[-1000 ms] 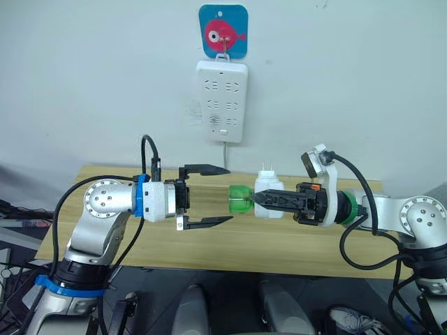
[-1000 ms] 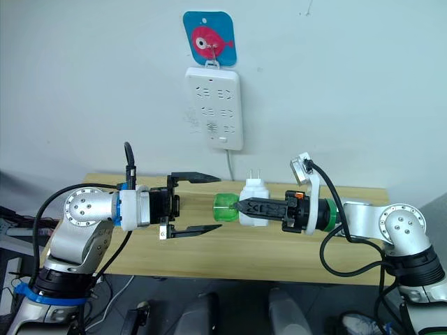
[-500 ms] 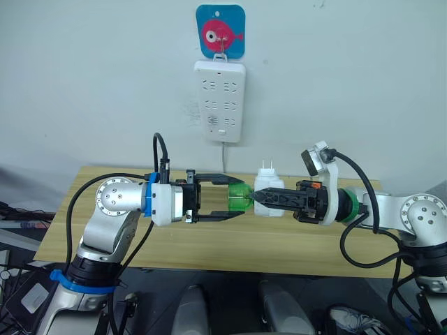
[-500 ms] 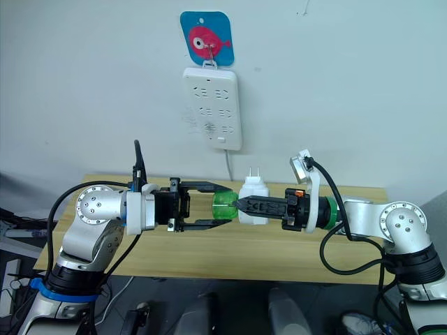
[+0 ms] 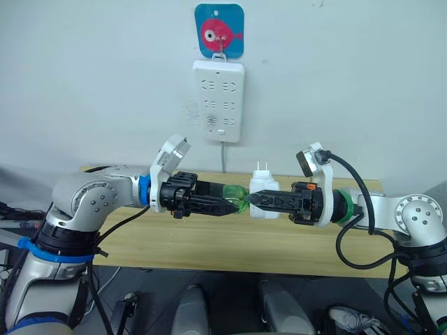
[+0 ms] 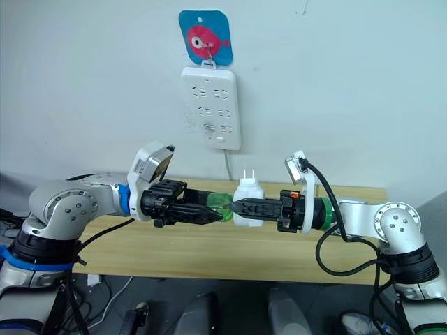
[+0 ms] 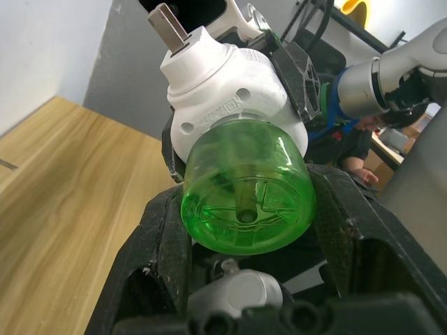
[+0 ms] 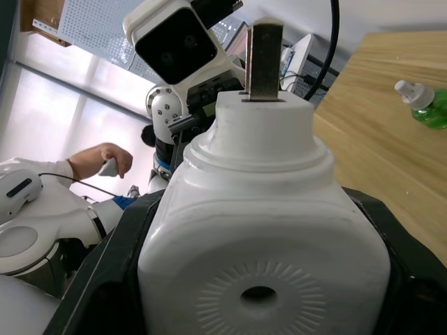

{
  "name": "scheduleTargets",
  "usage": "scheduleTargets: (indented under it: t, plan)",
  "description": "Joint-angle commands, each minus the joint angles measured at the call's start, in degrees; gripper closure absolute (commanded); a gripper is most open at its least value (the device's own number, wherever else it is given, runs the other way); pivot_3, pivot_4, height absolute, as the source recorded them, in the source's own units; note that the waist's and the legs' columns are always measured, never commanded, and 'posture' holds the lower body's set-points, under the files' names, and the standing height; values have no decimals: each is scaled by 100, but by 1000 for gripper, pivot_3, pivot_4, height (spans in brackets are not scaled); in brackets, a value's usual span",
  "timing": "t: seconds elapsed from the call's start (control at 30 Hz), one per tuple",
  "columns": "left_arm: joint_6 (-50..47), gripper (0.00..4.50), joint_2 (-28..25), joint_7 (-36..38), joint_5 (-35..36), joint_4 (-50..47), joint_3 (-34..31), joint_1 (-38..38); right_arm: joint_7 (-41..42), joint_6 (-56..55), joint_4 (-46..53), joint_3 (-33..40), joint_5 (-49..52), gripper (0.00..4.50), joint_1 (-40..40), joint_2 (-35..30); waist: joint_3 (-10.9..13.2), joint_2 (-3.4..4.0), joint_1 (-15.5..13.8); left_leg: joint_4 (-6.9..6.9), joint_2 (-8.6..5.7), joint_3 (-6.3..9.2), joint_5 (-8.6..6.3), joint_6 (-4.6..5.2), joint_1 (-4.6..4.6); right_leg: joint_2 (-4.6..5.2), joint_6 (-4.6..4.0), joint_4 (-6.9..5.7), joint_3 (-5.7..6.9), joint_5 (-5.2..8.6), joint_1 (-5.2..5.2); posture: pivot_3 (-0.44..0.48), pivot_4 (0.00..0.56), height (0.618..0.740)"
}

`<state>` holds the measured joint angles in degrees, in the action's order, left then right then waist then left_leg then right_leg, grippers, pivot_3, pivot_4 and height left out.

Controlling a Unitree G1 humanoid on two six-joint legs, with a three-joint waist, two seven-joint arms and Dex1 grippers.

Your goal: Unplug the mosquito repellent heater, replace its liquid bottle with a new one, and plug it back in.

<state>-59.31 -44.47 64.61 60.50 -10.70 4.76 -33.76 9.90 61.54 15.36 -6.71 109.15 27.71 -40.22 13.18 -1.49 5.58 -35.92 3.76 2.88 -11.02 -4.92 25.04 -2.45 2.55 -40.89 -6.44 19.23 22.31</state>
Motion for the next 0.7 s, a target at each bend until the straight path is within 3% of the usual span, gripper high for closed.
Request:
scheduleTargets:
  t: [0.03,0.17,0.27,0.4,0.5,0.7]
  plan:
    - [843,1252,-109,-83,-823,-89,-228,271,80,23,177,171,178,1448,-34,-69,0,0,2,2,0,0,0,0,-1,0,-1,0,0,0,0,-111,196,718]
    - [2793,14,-156,352,-2165,-137,-81,856,67,11,175,188,194,1448,-46,-80,0,1,-1,2,-1,-6,0,0,-3,1,-5,1,-7,-1,0,-111,196,718]
    - [4431,0,-39,733,-2996,-91,-54,1249,67,15,174,203,185,1448,-56,-72,0,1,-24,1,-1,-10,0,-1,-3,4,-10,1,-11,-3,0,-108,194,718]
    - [6411,0,667,632,-3561,-24,-236,1287,81,23,163,200,158,1448,-53,-56,-1,-1,-107,-4,-7,-19,0,-1,2,13,-17,5,-14,-7,-1,-104,193,718]
    - [6926,0,919,653,-3560,-148,-235,1275,95,49,145,201,139,1448,-36,-49,-1,-1,-98,-10,-12,-24,0,0,7,16,-21,9,-18,-11,-1,-104,193,718]
    - [7041,0,1018,665,-3439,-342,-86,1313,114,79,129,213,131,1448,-24,-57,-1,-1,-73,-8,-8,-18,0,0,5,11,-20,3,-13,-11,0,-103,193,718]
